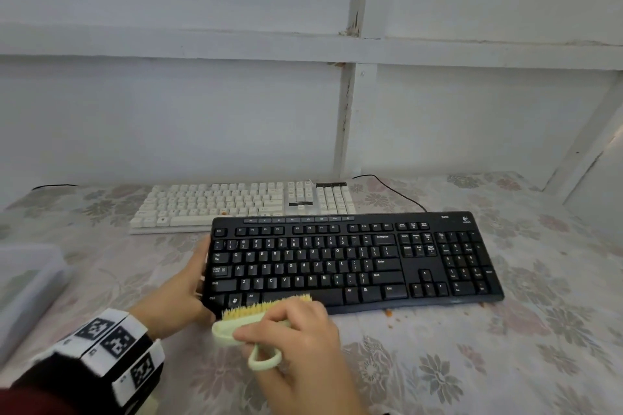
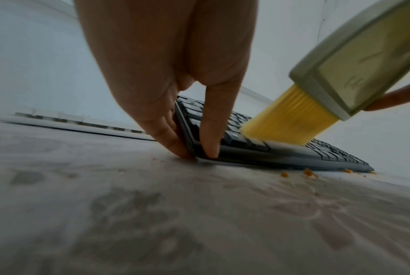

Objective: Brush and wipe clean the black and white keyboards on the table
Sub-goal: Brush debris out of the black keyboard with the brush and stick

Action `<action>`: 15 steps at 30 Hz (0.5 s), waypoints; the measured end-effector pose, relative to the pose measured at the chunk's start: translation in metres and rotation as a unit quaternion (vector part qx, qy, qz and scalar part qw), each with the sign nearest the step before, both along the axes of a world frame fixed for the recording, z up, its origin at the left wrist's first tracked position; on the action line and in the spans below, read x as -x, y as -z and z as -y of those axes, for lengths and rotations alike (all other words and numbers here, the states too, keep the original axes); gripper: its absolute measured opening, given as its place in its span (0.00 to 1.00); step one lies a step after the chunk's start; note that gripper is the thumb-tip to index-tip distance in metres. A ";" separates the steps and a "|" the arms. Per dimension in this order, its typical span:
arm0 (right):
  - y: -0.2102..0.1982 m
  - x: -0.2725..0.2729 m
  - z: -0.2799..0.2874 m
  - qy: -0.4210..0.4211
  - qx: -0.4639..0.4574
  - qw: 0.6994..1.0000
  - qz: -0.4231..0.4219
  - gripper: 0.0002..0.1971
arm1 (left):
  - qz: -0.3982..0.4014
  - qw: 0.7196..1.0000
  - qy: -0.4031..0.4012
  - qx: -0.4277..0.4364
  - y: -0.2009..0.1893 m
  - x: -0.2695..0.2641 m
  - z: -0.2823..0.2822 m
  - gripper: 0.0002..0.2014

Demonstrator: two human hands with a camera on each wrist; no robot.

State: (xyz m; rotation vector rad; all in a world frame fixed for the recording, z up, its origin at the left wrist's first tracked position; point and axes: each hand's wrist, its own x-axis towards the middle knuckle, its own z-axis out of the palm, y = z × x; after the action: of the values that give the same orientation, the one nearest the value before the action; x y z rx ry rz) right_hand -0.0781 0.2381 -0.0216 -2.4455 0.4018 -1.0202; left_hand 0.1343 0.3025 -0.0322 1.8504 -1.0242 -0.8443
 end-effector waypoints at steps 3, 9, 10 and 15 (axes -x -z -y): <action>0.005 -0.009 -0.010 0.029 0.032 0.999 0.013 0.09 | -0.014 1.000 0.006 0.006 -0.002 0.002 0.001 0.60; 0.006 -0.016 -0.022 0.068 0.067 0.995 -0.010 0.09 | -0.009 1.000 0.016 0.007 -0.006 0.002 0.001 0.59; 0.005 -0.016 -0.024 0.068 0.069 0.995 -0.021 0.09 | -0.008 1.000 0.016 0.004 -0.006 0.002 0.001 0.59; -0.005 -0.008 -0.016 0.102 0.078 0.988 -0.086 0.12 | -0.015 1.000 0.011 -0.008 -0.002 -0.001 0.001 0.62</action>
State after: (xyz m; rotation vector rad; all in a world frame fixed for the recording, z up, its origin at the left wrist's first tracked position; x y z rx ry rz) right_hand -0.0705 0.2540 -0.0168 -2.6883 0.6633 -0.9555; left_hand 0.1352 0.3012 -0.0301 1.8379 -1.0240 -0.8919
